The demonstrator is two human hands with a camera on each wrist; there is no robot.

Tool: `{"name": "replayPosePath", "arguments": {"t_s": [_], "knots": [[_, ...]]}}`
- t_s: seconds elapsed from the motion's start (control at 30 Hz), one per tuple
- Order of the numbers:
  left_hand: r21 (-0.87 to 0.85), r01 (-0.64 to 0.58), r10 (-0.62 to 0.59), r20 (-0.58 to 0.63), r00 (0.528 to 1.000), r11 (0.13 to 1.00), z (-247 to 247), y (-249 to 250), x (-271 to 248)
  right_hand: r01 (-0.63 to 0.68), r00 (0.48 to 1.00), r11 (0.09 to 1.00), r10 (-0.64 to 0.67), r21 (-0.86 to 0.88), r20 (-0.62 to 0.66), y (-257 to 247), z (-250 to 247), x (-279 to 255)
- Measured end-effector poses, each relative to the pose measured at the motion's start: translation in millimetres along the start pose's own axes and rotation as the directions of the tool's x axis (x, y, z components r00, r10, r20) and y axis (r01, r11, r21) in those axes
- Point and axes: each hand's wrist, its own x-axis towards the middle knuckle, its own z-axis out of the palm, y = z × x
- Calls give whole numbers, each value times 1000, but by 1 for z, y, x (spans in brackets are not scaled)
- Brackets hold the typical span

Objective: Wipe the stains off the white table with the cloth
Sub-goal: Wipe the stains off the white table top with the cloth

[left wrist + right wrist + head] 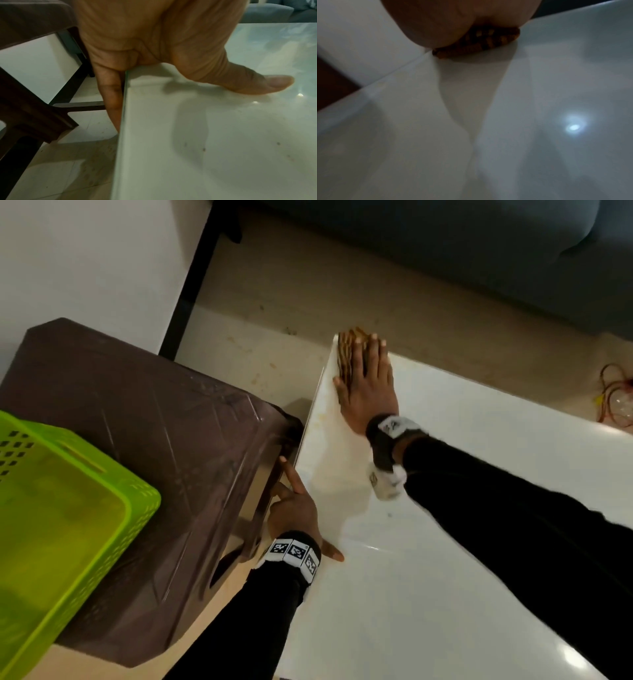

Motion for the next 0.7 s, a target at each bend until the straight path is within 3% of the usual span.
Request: {"name": "replayPosePath", "arguments": {"t_s": [0.07,0.13,0.2,0.27,0.37,0.47,0.6,0.7], "knots": [[9,-9,9,6,1000,1000,0,-1,1,-75,997,997,75,5,-14,-3,-5,22],[-15,-31,32,43,999,999,-2,-4,1,-92,995,996,92,17,-46,-10,6,1],[-38,-74,76,80,994,997,-5,-11,2,16,998,1000,-15,6,-54,-21,28,-62],[-67,-116,122,96,988,991,-9,-26,0,188,981,982,-188,18,46,-36,51,-139],[-97,-26,38,133,990,995,-6,-50,-5,330,933,944,-328,9,146,-38,63,-188],[-3,3,-2,175,985,1000,0,-54,0,353,931,935,-348,-28,106,-28,53,-116],[16,7,-10,160,987,1000,-3,-50,-3,138,990,989,-138,-54,9,-25,4,16],[3,47,-47,171,984,999,-4,-48,-8,36,999,999,-36,2,-13,-29,2,16]]}}
